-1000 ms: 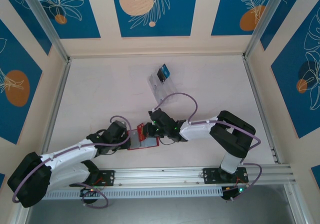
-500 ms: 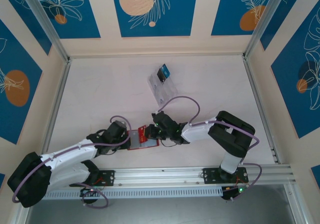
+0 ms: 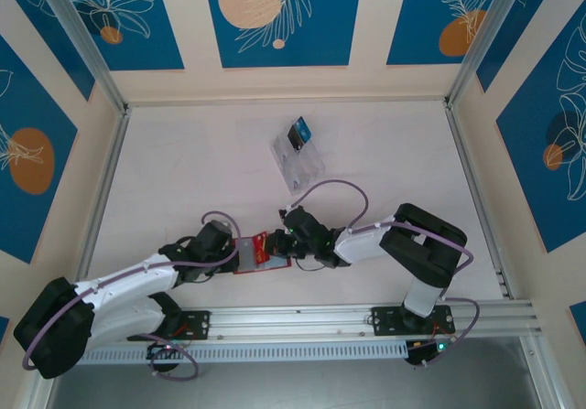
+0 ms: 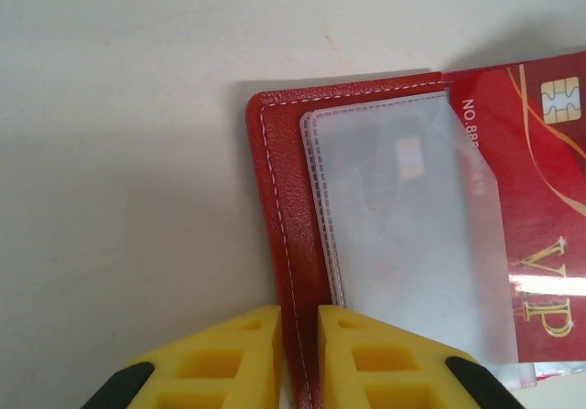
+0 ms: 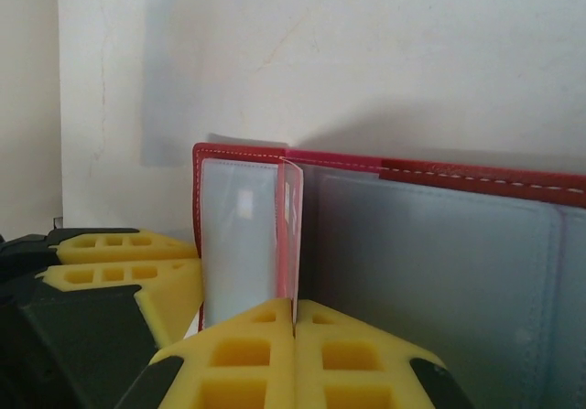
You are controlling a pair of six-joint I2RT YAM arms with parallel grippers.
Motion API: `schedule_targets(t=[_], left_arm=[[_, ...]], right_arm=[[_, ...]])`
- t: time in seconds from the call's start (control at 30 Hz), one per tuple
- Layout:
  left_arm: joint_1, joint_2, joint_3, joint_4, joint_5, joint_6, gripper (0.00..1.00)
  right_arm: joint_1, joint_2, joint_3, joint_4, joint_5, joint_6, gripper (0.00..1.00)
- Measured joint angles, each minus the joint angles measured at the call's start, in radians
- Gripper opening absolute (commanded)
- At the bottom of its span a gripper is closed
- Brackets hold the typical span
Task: Put the credit cards into the card holder
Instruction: Insert the credit card into the card slot.
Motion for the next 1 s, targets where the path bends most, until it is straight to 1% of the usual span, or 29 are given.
schedule_targets(t=[0.3, 1.0], left_arm=[[0.0, 0.0, 0.0, -0.001, 0.0, 0.0, 0.17], [0.0, 0.0, 0.0, -0.001, 0.0, 0.0, 0.17]], right_arm=[[-0.002, 0.042, -0.002, 0.044, -0.029, 0.029, 0.0], [0.018, 0.016, -0.027, 0.017, -0.022, 0.041, 0.0]])
